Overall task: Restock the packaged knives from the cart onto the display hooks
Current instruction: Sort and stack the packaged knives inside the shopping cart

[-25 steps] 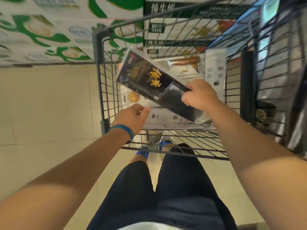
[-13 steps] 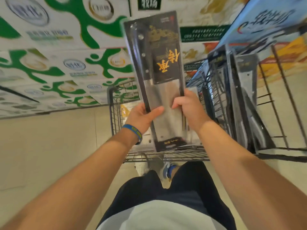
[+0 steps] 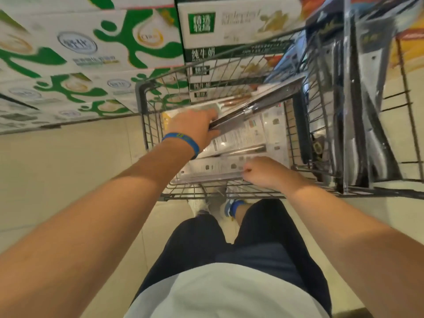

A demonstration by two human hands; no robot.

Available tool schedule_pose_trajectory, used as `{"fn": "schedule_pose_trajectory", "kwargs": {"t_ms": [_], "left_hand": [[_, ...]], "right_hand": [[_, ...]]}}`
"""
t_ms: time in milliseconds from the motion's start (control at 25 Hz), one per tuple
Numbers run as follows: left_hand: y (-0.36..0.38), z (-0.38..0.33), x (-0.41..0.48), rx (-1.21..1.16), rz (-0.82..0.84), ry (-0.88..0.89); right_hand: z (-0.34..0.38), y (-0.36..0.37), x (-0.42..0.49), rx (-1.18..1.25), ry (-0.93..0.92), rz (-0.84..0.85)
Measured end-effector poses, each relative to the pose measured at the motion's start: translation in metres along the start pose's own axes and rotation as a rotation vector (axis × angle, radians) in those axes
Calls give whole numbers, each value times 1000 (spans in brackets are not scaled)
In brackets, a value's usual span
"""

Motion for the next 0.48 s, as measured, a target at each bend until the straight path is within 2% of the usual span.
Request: {"fn": "schedule_pose_trajectory", "kwargs": {"t_ms": [40, 80, 200, 280, 360, 480], "left_hand": [[11, -5, 11, 72, 45, 5], [23, -11, 20, 145, 96, 20], [78, -25, 40, 287, 283, 62], [126, -31, 38, 295, 373, 131], [173, -28, 24, 185, 417, 153], [231, -2, 4, 40, 559, 43]], "right_hand": [[5, 4, 2, -35, -56, -32], [10, 0, 1, -24, -101, -148], [-3, -28, -4, 277, -82, -602], [-31, -34, 9, 435, -10, -706], [-53, -28, 38, 356, 90, -637], [-64, 6, 91, 137, 107, -234]]}}
Point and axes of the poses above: each hand's wrist, its own x-axis towards the middle knuckle, its own y-axis out of the palm, z = x × y, the point moved 7 cm from there along x, towards the middle knuckle, and after that the axes turned 7 degrees about -x, right-handed, at the moved point
